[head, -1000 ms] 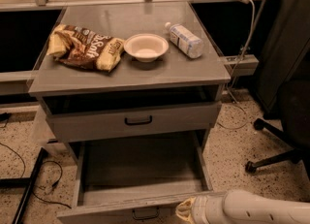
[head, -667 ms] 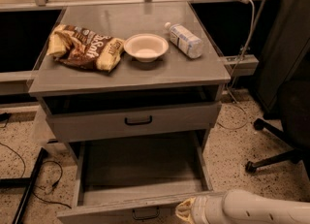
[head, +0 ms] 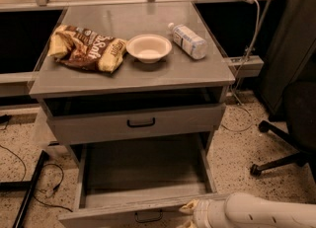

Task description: Close middle drawer

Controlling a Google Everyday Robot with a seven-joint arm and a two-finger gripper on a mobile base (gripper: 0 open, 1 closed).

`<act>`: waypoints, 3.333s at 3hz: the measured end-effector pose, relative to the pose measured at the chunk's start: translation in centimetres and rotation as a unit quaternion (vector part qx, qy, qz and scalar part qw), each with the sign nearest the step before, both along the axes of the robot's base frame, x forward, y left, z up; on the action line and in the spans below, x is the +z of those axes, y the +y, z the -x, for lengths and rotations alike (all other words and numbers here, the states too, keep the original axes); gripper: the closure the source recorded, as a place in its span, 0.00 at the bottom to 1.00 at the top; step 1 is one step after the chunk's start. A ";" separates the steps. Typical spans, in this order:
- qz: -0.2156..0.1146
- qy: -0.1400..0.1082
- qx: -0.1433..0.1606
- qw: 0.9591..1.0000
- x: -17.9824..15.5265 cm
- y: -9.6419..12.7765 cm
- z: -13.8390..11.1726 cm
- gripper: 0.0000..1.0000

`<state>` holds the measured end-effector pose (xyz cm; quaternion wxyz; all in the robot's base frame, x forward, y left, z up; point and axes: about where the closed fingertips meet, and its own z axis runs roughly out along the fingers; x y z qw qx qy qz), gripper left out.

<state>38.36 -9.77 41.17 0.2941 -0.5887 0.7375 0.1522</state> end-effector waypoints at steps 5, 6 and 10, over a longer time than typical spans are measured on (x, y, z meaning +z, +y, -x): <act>0.069 -0.147 0.049 0.986 3.3 4.2 -20.1 1.00; 0.081 -0.156 0.028 0.984 2.6 2.7 -22.7 1.00; 0.068 -0.098 0.031 0.992 2.6 -1.9 -10.5 0.81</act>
Offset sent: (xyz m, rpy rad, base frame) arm 0.0857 0.0335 -0.0063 -0.0157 -0.1055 0.1105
